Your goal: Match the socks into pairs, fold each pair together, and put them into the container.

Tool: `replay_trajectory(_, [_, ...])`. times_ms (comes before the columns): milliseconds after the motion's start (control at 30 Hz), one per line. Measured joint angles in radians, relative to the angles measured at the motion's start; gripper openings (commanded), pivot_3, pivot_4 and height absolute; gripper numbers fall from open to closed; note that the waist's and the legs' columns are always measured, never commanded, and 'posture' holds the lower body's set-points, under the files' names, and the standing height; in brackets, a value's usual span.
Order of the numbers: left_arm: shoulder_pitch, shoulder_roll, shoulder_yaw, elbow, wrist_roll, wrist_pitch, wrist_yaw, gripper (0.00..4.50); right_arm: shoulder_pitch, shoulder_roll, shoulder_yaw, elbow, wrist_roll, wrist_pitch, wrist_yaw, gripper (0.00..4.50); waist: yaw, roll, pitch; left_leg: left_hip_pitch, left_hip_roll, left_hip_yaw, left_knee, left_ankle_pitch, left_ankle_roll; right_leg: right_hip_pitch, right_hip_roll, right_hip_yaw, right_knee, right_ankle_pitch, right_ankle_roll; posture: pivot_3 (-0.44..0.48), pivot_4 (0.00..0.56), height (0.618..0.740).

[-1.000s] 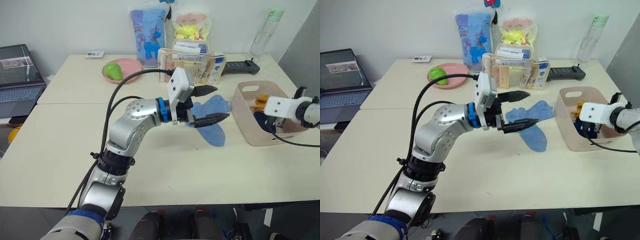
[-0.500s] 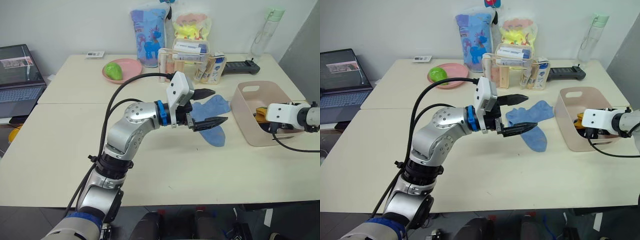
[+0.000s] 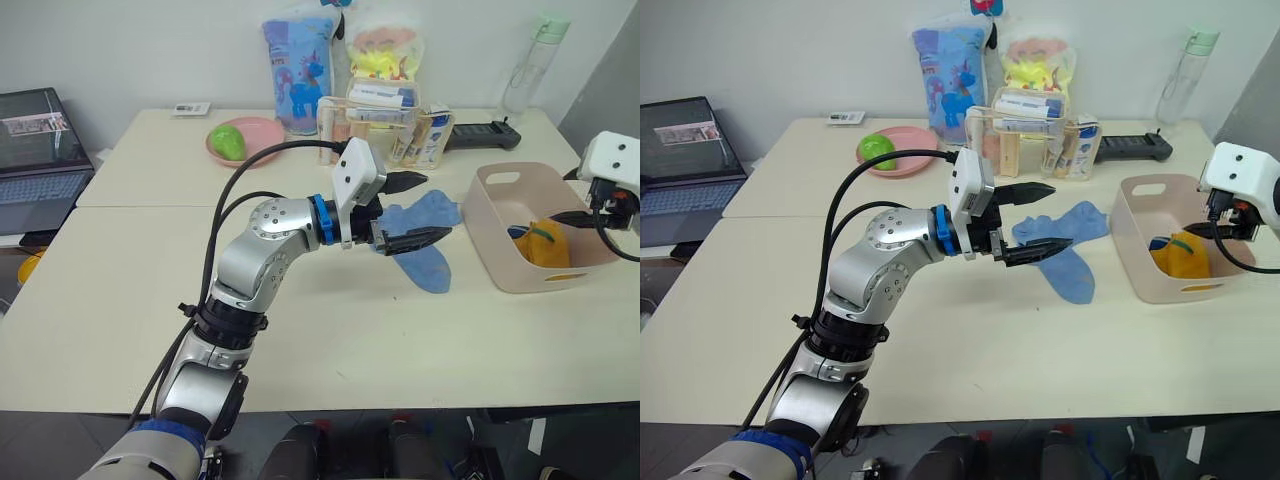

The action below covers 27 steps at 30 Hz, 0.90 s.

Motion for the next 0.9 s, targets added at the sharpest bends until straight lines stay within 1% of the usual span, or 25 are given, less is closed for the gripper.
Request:
replay_trajectory(33, [0.000, 0.000, 0.000, 0.000, 0.001, -0.001, 0.000, 4.50, 0.002, 0.012, 0.023, 0.043, -0.034, -0.038, -0.027, 2.36, 0.000, 0.000, 0.000, 0.000, 0.000, 0.000, 0.000, 0.000, 0.000, 0.000, 0.000, 0.000, 0.000, 0.000, 0.000, 0.000, 0.150, 0.740])
replay_trajectory(233, [0.001, 0.001, -0.001, -0.002, 0.004, -0.002, 0.002, 4.50, 0.003, 0.044, 0.090, 0.172, -0.140, -0.163, -0.093, 0.27, 0.000, 0.000, 0.000, 0.000, 0.000, 0.001, 0.000, 0.000, 0.000, -0.001, 0.000, 0.000, 0.001, 0.000, 0.000, 0.000, 0.150, 0.740])
replay_trajectory(267, [0.002, 0.003, -0.001, -0.004, 0.005, -0.002, 0.003, 4.50, 0.001, 0.053, 0.097, 0.194, -0.154, -0.180, -0.105, 0.03, 0.000, 0.000, 0.000, 0.000, 0.000, 0.001, 0.000, 0.000, 0.000, -0.001, 0.000, 0.000, 0.001, 0.000, 0.000, 0.000, 0.150, 0.740])
replay_trajectory(433, [0.007, 0.003, -0.002, -0.010, 0.005, 0.002, 0.004, 4.50, -0.003, 0.108, 0.133, 0.296, -0.207, -0.243, -0.143, 0.03, -0.001, 0.000, 0.000, 0.000, 0.000, 0.001, 0.000, 0.000, 0.000, -0.001, 0.000, 0.000, 0.001, 0.000, 0.000, 0.000, 0.150, 0.740])
replay_trajectory(667, [0.008, 0.003, -0.003, -0.015, 0.005, 0.006, 0.005, 4.50, -0.054, 0.150, 0.131, 0.434, -0.216, -0.304, -0.184, 0.03, -0.004, 0.000, 0.000, 0.001, 0.000, 0.001, 0.002, 0.000, 0.000, 0.001, 0.001, 0.000, 0.001, 0.001, 0.000, 0.000, 0.150, 0.740])
replay_trajectory(900, [0.008, 0.008, -0.003, -0.022, 0.005, 0.008, 0.004, 4.50, -0.060, 0.150, 0.108, 0.463, -0.201, -0.307, -0.189, 0.03, -0.004, 0.000, 0.000, 0.000, 0.000, 0.001, 0.004, 0.000, 0.000, 0.001, 0.001, 0.001, 0.001, 0.001, 0.000, 0.000, 0.150, 0.740])
